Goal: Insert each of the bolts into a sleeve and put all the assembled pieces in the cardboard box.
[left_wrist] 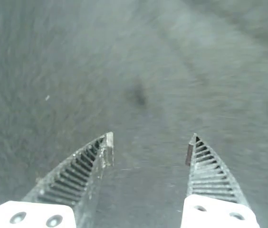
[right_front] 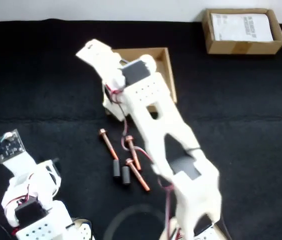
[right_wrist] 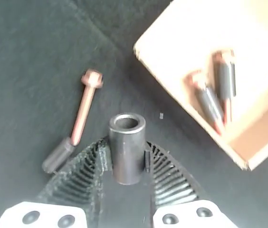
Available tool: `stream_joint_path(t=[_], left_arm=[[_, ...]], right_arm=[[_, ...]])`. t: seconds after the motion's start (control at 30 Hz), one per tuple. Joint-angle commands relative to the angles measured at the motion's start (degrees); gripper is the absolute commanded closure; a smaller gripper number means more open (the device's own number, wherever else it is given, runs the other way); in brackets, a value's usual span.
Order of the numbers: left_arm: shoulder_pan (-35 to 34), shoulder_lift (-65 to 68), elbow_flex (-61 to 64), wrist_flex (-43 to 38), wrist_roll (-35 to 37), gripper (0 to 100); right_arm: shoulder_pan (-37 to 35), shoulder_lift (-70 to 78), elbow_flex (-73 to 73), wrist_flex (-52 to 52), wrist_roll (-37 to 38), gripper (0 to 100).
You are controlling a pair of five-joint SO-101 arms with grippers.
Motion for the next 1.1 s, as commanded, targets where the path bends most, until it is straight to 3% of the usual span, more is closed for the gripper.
stream_joint_path(t=[0.0,0.13,0.3,0.6,0.8,1.07], left_arm=[[5.3,4.5,-9.4,1.6,0.2,74],[7.9,16.4,-20.6,2.5,0.4,74],[12.6,35.0,-37.2,8.5,5.5,74],[29.7,59.9,-52.7,16.8,20.8,74],[38.9,71.9,-52.9,14.2,26.3,74],[39.9,88.0,-53.0,0.4,27.1,75]], right_arm=[[1.1,-16.9,10.3,0.6,-0.5,99.1],[1.1,-30.0,21.5,0.6,-0.6,99.1],[1.5,-44.7,36.1,0.6,-0.6,99.1],[15.7,-63.0,56.5,0.3,-0.3,99.1],[23.1,-71.4,64.7,-1.0,0.9,99.1],[27.0,-81.5,72.4,0.0,2.1,99.1]])
